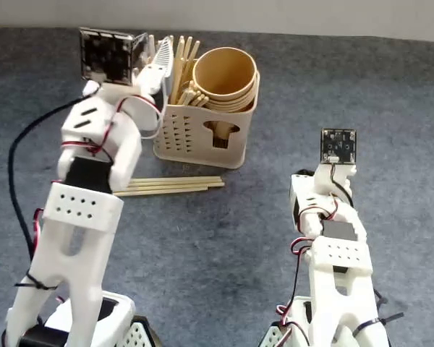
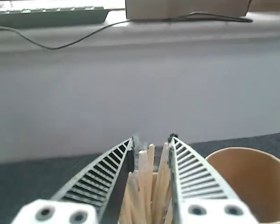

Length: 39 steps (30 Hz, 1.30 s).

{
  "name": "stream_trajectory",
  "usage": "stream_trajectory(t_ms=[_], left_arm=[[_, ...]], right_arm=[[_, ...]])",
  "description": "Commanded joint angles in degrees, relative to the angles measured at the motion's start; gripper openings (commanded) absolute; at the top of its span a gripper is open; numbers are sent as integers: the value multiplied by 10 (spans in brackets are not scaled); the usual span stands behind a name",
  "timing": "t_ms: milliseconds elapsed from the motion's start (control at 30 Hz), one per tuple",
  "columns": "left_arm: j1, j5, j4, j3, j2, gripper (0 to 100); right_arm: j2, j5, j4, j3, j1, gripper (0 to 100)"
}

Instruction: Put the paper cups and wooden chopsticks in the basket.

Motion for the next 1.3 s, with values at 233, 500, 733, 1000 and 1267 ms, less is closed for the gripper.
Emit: stream_trajectory(t_ms=[233,500,733,1000,1267], left_arm=[[-106,9,313,-68,-73,131],[-191,10,327,122,-271,20],[-249,10,327,293,-464,24],[-262,10,331,480,-644,24],[-334,10,333,625,-714,24]], right_arm=[[-7,7,-14,-5,-6,10],[-7,7,-14,-5,-7,10],[-7,6,-14,-4,-18,10],[-7,4,-14,-4,-18,10],[-7,7,-13,-4,-19,10]])
